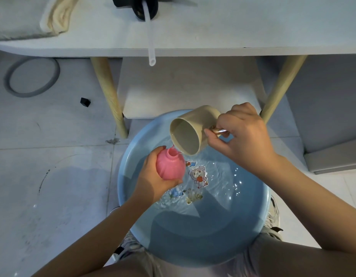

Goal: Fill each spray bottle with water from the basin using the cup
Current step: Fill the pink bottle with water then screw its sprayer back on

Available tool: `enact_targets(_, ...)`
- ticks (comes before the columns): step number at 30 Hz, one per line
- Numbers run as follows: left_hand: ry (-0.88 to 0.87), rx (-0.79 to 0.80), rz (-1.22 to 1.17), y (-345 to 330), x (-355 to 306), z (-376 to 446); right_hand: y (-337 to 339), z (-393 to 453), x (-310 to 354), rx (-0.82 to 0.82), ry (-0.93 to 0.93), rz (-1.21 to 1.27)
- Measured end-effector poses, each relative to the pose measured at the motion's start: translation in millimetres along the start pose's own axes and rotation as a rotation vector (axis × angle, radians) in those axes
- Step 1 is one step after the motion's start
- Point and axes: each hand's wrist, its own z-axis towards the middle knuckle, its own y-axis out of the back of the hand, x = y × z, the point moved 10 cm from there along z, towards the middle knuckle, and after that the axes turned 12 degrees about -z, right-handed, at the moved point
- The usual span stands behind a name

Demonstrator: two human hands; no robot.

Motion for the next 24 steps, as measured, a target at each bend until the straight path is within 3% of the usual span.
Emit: enact_targets(24, 0.041, 0.028, 0.009, -3.0, 1.2, -1.9, 5.2, -1.5, 20.2, -0.085, 0.158, -0.013)
